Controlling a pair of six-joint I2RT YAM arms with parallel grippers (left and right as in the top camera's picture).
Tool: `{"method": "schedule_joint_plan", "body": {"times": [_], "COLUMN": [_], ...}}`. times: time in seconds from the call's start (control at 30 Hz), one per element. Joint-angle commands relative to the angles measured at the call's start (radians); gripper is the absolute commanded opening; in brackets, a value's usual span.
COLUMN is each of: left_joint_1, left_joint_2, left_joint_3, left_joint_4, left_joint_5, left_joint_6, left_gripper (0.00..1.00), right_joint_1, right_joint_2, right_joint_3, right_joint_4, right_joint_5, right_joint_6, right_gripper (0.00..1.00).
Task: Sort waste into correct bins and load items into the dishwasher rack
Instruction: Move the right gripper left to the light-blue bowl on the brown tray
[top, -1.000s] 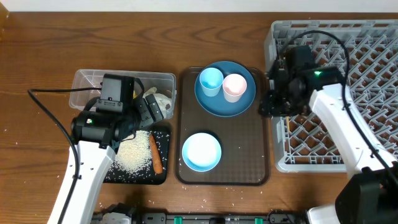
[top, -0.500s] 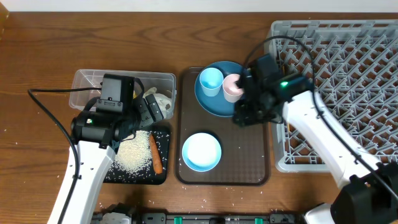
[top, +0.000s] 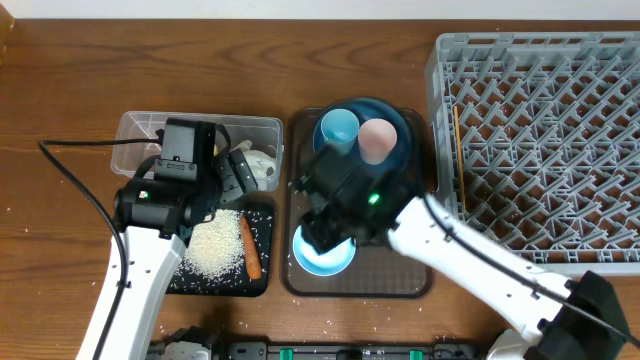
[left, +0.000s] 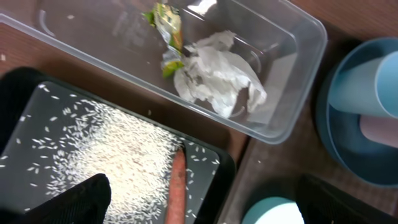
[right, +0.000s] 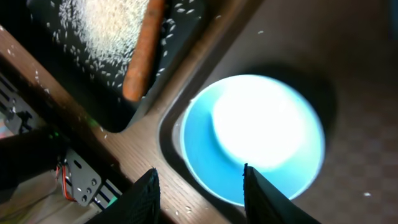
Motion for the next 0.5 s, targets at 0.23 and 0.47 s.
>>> {"method": "schedule_joint_plan", "body": {"times": [0.23, 0.47], "left_joint_1": [0.108, 0.185], "left_joint_2": [0.005, 0.005], "left_joint_3": [0.014, 0.014], "left_joint_4": [-0.023, -0.043], "left_joint_5": [-0.053, -0.052], "left_joint_6": [-0.031, -0.040], "left_gripper": [0.96, 0.96], "right_joint_1": [0.190, 0.235], "right_joint_2": [0.014, 0.100], "right_joint_3": [-0.006, -0.007], "right_joint_4": [0.039, 0.079], "right_joint_5": [0.256, 0.280], "right_joint_6": [0.110, 0.110], "right_gripper": [0.44, 0.44]}}
